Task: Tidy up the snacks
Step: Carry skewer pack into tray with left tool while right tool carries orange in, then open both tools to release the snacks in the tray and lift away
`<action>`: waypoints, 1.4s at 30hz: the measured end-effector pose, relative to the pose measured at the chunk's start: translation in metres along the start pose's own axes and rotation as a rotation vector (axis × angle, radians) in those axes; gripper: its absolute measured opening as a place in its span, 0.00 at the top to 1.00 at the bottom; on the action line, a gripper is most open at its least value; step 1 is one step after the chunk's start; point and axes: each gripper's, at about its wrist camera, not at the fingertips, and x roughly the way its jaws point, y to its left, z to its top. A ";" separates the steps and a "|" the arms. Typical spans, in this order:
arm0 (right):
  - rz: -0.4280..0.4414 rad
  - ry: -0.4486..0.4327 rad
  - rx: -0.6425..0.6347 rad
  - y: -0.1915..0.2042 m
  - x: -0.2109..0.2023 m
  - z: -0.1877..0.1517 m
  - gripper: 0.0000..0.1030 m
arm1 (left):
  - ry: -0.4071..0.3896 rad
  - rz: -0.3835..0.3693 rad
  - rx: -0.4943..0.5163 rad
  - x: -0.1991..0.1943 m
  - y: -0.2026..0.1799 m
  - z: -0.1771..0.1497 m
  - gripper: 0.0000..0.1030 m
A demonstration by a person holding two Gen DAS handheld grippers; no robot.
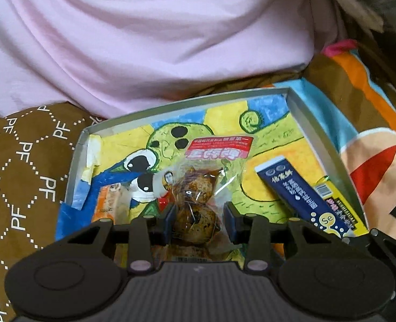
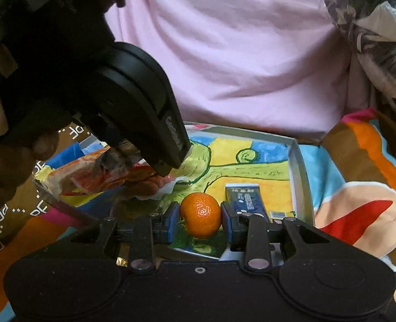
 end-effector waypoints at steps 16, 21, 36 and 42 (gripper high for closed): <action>0.005 -0.006 -0.001 0.000 0.001 0.000 0.66 | 0.062 0.011 -0.049 0.013 0.005 0.003 0.55; 0.010 -0.014 -0.002 0.002 -0.001 0.000 0.55 | 0.030 0.012 -0.053 0.005 0.006 0.007 0.49; -0.052 -0.080 0.024 -0.005 -0.032 0.024 0.21 | -0.074 0.026 -0.121 -0.040 0.029 0.004 0.17; -0.071 -0.121 0.057 -0.004 -0.063 0.044 0.10 | -0.163 0.011 -0.191 -0.077 0.045 -0.001 0.05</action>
